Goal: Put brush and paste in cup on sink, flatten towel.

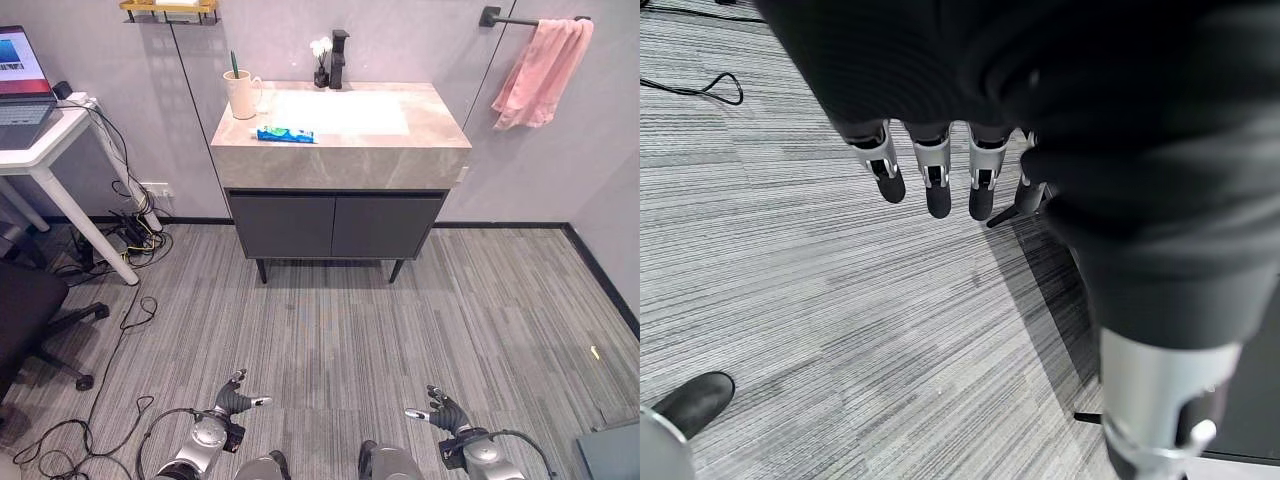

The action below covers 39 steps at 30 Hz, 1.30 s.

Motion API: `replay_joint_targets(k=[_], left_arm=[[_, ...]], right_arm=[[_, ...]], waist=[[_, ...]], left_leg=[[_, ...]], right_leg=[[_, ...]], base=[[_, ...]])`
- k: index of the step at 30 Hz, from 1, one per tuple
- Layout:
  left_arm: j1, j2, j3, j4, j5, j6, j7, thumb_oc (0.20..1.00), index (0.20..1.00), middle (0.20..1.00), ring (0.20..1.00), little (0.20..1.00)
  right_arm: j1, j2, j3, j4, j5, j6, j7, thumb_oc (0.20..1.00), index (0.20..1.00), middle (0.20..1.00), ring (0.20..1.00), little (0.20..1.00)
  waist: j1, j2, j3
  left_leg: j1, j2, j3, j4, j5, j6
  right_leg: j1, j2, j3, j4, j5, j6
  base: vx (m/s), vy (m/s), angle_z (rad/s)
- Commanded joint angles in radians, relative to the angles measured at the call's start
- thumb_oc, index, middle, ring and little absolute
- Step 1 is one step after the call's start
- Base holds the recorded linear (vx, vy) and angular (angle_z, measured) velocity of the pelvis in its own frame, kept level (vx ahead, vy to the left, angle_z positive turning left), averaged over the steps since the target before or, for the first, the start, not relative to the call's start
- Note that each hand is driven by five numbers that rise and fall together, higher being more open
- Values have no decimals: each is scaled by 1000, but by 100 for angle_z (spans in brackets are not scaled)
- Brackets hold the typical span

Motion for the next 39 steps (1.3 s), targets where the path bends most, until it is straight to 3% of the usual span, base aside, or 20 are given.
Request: replay_joint_targets(k=[1, 12, 17, 30, 34, 35, 36, 37, 39], left_arm=[[-9, 19, -9, -9, -13, -56, 24, 1000, 1000, 1000, 1000, 1000], [2, -5, -6, 37, -26, -66, 30, 1000, 1000, 1000, 1000, 1000], [-6, -25, -14, 74, -39, -62, 25, 1000, 1000, 1000, 1000, 1000], [-24, -30, -56, 99, 6, -45, 11, 1000, 1000, 1000, 1000, 1000], [-29, -20, -67, 82, 4, -44, 3, 1000, 1000, 1000, 1000, 1000], [-33, -16, -69, 71, 7, -45, 6, 1000, 1000, 1000, 1000, 1000], [-33, -16, -69, 70, 7, -45, 6, 1000, 1000, 1000, 1000, 1000], [-36, -14, -71, 78, 17, -40, 6, 1000, 1000, 1000, 1000, 1000], [-37, -9, -71, 86, 19, -34, 3, 1000, 1000, 1000, 1000, 1000]], right_arm=[[-22, -6, 2, -23, 50, -48, 4, 1000, 1000, 1000, 1000, 1000], [-24, 23, 19, 38, 62, -49, 2, 1000, 1000, 1000, 1000, 1000], [-43, 37, 19, 108, 80, -42, -3, 1000, 1000, 1000, 1000, 1000], [-65, 44, 39, 178, 65, -16, 3, 1000, 1000, 1000, 1000, 1000], [-65, 45, 18, 177, 114, -15, 14, 1000, 1000, 1000, 1000, 1000], [-72, 46, 25, 164, 119, -16, 17, 1000, 1000, 1000, 1000, 1000], [-72, 46, 25, 164, 119, -16, 17, 1000, 1000, 1000, 1000, 1000], [-82, 50, 41, 152, 112, -13, 24, 1000, 1000, 1000, 1000, 1000], [-85, 51, 50, 123, 111, -11, 27, 1000, 1000, 1000, 1000, 1000]], waist=[[-16, 4, -3], [-12, 11, -27], [-9, 13, -75], [-5, 4, -78], [-7, 6, -71], [-6, 6, -51], [-4, 5, -52], [-3, 11, -24], [-2, 22, -8]], left_leg=[[46, 17, -19, 22, -3, -13], [143, -20, 4, -102, 33, -5], [190, -35, 11, -181, 63, -7], [192, -67, -8, -211, 65, 2], [185, -93, -25, -236, 71, 25], [179, -104, -29, -242, 75, 41], [178, -104, -27, -242, 75, 41], [195, -113, -26, -255, 78, 57], [214, -111, -23, -274, 80, 64]], right_leg=[[43, -18, 57, 1, 174, 63], [101, -5, 79, -100, 222, 73], [151, 5, 84, -188, 245, 68], [188, -7, 83, -257, 260, 69], [150, -34, 99, -195, 311, 85], [92, -44, 131, -105, 380, 95], [89, -44, 134, -103, 380, 96], [42, -61, 143, -7, 462, 103], [-1, -67, 124, 59, 459, 97]], base=[[37, 27, -5], [44, 26, -11], [59, 3, -7], [12, 36, 1], [-2, 130, 12], [-49, 149, 8], [-66, 218, 8], [-13, 186, 4], [51, 186, -2]])
